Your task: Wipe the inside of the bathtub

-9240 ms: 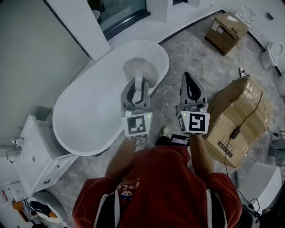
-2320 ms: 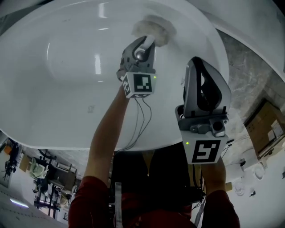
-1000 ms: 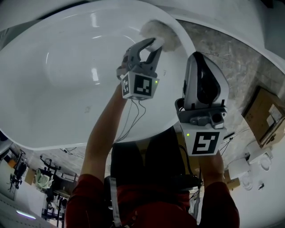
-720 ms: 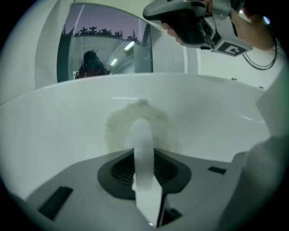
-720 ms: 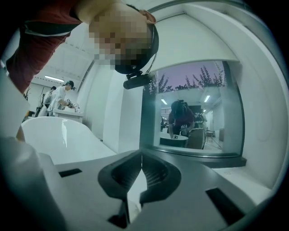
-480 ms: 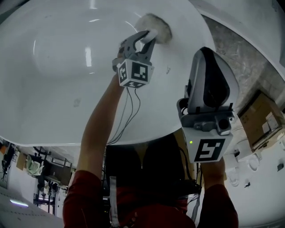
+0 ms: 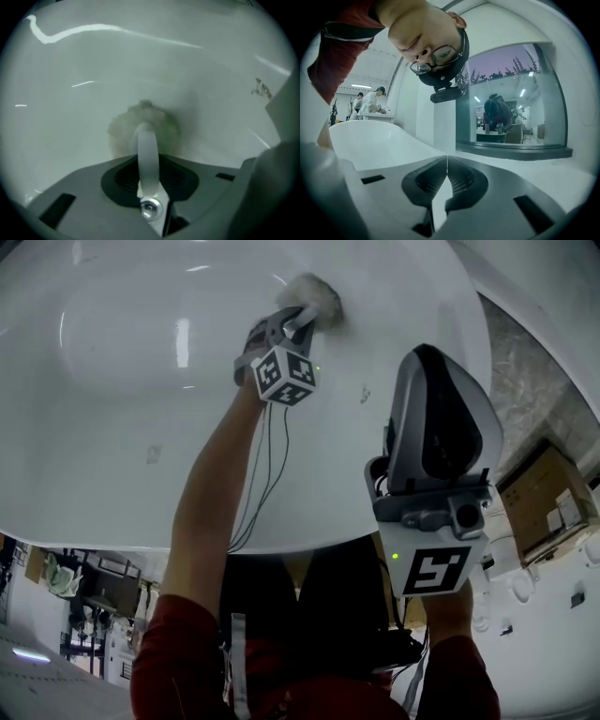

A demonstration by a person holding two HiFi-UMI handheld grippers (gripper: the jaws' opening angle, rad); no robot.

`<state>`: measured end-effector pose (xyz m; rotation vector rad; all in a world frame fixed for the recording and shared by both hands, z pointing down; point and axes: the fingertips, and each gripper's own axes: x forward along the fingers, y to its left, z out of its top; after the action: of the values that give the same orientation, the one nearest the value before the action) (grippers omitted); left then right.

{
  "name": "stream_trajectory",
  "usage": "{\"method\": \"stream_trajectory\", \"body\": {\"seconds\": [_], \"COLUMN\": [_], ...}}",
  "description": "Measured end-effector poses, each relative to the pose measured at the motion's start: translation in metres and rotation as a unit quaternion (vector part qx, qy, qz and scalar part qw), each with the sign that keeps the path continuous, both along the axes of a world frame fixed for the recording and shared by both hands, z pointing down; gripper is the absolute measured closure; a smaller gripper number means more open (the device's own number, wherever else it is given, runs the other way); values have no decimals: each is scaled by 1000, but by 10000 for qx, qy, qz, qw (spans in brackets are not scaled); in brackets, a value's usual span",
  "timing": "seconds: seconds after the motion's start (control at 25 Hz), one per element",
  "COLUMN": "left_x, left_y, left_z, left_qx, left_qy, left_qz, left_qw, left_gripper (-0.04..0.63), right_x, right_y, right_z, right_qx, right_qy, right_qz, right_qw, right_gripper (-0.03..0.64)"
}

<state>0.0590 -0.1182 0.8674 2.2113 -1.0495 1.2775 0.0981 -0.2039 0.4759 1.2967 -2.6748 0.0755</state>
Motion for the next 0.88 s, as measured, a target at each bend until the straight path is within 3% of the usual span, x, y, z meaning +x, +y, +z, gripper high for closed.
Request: {"method": "stream_trajectory", "body": {"seconds": [0.28,0.48,0.68,0.88], "left_x": [-4,-5,2,13], "left_y": [-1,4,1,4], "left_z": [5,-3,-44,-114], "left_qx": [-114,-37,467,1069], "left_qy": [45,141,327,643], "left_qz": [112,-133,-72,388], "left_qw": [9999,9998,9983,9914], "left_gripper": [502,502,502,502], "right_x": [-4,1,4,14], "right_y": [3,6,7,17], "right_z": [6,-2,-20,-44], "right_qx": [-45,-28,99,225], "right_qy": [36,68,99,134], "right_qz": [-61,-73,-4,190], "right_qw": [10000,9999,9999,9995], "right_gripper": [604,604,604,604]}}
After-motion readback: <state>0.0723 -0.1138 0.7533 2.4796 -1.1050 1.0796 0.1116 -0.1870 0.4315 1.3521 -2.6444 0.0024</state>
